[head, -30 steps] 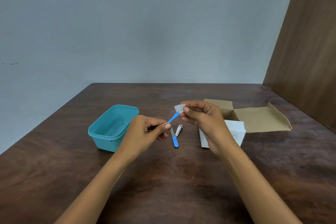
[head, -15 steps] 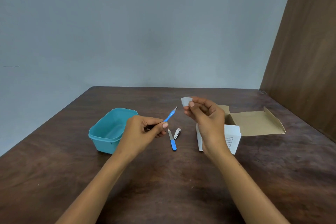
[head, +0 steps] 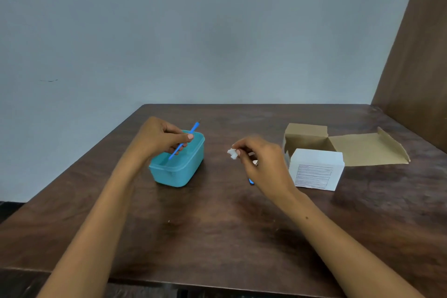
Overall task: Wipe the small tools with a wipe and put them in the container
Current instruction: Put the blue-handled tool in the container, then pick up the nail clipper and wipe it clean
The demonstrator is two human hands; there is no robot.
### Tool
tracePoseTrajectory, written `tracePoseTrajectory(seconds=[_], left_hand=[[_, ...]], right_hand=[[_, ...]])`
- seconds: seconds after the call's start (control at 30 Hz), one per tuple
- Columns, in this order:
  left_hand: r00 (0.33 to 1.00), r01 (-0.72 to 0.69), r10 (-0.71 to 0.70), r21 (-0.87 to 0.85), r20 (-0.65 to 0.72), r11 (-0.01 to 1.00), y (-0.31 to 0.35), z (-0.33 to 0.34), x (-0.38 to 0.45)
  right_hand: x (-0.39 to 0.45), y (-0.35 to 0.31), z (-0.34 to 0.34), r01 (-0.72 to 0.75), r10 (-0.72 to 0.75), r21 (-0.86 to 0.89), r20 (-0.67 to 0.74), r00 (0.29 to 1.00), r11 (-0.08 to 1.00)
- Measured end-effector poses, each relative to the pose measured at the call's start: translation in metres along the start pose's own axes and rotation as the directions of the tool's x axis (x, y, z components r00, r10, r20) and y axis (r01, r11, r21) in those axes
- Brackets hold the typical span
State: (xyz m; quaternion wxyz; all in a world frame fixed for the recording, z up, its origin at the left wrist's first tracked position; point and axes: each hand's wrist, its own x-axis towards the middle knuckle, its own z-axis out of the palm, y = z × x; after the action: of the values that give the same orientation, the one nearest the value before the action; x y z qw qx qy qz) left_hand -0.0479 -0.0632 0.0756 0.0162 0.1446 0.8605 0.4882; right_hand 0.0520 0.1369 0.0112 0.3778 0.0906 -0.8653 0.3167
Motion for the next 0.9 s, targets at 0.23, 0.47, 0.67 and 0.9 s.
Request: tracePoseTrajectory(seconds=[0.23,0.47,0.67,0.9], left_hand=[[0.999,0.045,-0.035,0.331,-0.036,0.943,-0.012,0.010,0.009],[0.997,-0.002,0.034,0.440,-0.064,0.898,-0.014,0.022,0.007],[0.917,-0.137,0.288,0.461,-0.276,0.877,-0.009,0.035,-0.003],[0.862,-0.373,0.469,0.385,-0.193,0.844,0.015,0.070,-0.026]], right_hand=[[0.002,0.009,0.002,0.016,-0.016,-0.009,0.054,0.998,1.000],[0.004,0.012,-0.006,0.016,-0.014,-0.067,0.025,1.000,0.998],[0.008,0.012,-0.012,-0.005,0.001,-0.096,-0.045,0.999,0.995],[0.012,0.016,-0.025,-0.114,0.107,-0.049,-0.119,0.987,0.992]])
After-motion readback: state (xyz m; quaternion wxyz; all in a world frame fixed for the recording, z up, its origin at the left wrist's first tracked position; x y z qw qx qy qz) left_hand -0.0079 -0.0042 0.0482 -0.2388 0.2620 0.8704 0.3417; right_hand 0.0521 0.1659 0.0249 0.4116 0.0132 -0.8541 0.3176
